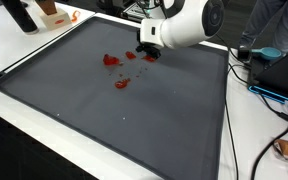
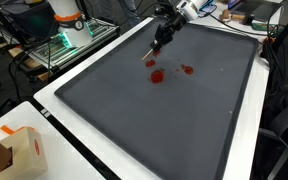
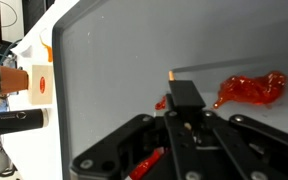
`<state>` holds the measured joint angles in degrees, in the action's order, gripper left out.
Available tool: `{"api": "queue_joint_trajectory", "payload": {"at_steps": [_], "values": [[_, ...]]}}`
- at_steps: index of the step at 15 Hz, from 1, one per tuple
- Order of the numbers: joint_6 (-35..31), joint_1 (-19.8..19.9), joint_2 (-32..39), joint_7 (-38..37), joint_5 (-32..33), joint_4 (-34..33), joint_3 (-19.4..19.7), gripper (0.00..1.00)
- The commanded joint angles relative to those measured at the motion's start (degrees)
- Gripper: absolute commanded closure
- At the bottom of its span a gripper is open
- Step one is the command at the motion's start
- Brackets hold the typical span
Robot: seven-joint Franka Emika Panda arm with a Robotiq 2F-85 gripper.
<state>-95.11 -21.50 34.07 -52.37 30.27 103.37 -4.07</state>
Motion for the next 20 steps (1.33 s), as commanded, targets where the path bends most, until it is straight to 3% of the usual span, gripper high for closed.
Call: {"api": "queue_joint_trajectory", "payload": {"at_steps": [1,14,20], "values": [[-0.24,-0.08,-0.24,2.09,0.4,0.01,-0.01,0.97],[-6.39,2.28,-6.23,14.82,-3.23,3.46,-1.14,0.97],[-12.41,4.35,-11.61,23.42,-8.38,7.69,-1.75,0.97]]}}
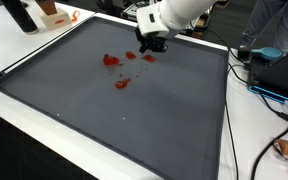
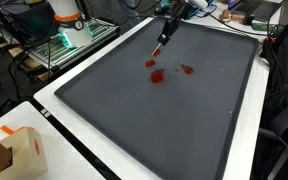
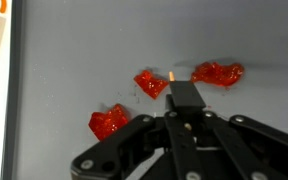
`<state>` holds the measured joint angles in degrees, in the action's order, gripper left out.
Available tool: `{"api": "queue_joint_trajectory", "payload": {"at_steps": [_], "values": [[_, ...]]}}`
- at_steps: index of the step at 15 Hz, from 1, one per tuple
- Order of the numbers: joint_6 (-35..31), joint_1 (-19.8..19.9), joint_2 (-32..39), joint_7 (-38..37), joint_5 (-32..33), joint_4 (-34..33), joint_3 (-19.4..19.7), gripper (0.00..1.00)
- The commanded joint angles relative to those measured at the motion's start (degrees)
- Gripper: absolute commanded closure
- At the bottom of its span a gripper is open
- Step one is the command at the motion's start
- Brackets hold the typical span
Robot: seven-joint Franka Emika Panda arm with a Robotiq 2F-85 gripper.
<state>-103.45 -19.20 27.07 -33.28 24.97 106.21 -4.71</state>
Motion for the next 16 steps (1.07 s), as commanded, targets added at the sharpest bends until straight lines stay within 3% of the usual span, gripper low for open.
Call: {"api": "queue_joint_trajectory", "payload": {"at_steps": [1,11,16], "values": [[-5.12,2.33,-5.57,5.75,-4.07,5.63,-1.11,0.97],[-16.84,5.77,-17.09,20.22,-9.06,15.23,-2.25,0.97],[-21.13,7.45,-21.25,29.82,-15.2,19.08,-3.31,0.97]]}}
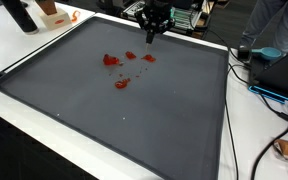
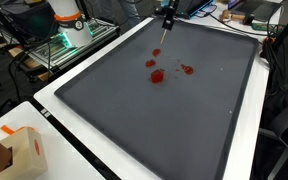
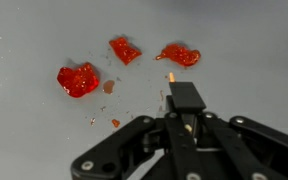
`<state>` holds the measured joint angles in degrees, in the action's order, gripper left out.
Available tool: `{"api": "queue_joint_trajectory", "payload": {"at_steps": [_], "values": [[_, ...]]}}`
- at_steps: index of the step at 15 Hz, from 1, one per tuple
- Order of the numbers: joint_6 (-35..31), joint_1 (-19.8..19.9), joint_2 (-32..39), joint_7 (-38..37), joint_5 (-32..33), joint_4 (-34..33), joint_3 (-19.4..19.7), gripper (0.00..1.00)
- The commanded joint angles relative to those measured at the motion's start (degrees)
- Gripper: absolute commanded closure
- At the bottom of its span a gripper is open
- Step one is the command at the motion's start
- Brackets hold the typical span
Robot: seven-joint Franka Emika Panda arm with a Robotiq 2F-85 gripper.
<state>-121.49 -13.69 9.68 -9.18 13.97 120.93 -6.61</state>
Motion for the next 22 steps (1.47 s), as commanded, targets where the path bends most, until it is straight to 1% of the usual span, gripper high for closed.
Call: {"api": "queue_joint_trajectory", "payload": {"at_steps": [1,3,4,7,15,16,19,22], "values": [[-3.6,2.19,-4.48,7.5,-5.46,4.88,-1.54,0.97],[-4.15,2.3,-5.58,8.96,-5.65,5.83,-1.53,0.97],[-2.1,1.86,-2.87,6.58,-4.02,2.53,-1.43,0.87],[-2.64,2.09,-4.07,7.37,-4.09,3.62,-1.54,0.87],[-2.76,2.11,-4.18,7.51,-4.09,3.83,-1.59,0.87],[-2.76,2.11,-4.18,7.53,-4.09,3.83,-1.59,0.97],[-4.76,3.66,-2.58,5.48,-2.67,1.51,0.12,0.97],[-7.25,6.18,-1.46,3.26,-1.32,-0.4,2.59,0.97]]}}
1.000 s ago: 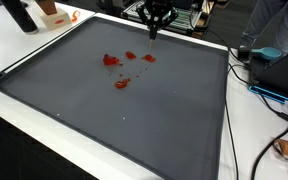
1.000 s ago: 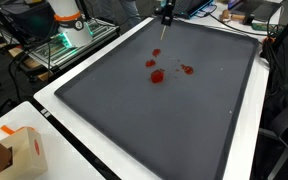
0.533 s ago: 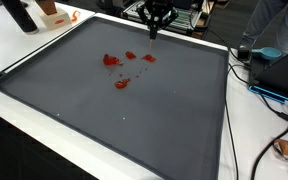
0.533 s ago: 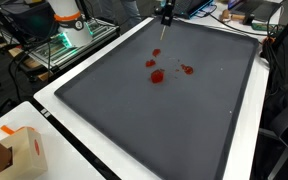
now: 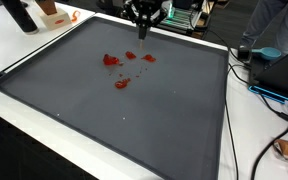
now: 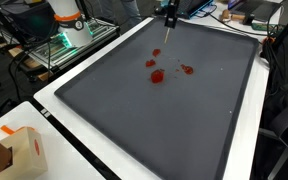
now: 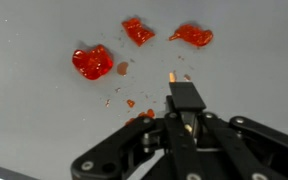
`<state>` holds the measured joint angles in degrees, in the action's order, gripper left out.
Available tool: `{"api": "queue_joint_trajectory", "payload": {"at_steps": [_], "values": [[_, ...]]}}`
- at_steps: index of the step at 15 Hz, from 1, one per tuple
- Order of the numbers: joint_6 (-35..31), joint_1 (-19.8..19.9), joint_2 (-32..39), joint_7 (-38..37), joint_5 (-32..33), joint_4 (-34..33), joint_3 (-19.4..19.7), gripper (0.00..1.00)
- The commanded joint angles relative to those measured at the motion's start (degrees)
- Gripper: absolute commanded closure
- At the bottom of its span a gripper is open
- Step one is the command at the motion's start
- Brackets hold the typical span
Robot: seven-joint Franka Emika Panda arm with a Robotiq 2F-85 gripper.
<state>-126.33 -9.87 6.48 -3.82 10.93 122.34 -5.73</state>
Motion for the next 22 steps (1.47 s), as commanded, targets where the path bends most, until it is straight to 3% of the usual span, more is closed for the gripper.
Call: {"api": "queue_joint_trajectory", "payload": {"at_steps": [1,12,22], "values": [[-3.32,3.16,2.08,-2.53,1.86,-2.35,2.48,0.97],[-11.05,7.48,6.89,-3.85,0.13,-2.59,6.52,0.97],[-10.23,8.21,9.17,-2.81,-2.6,-2.93,6.58,0.97]]}}
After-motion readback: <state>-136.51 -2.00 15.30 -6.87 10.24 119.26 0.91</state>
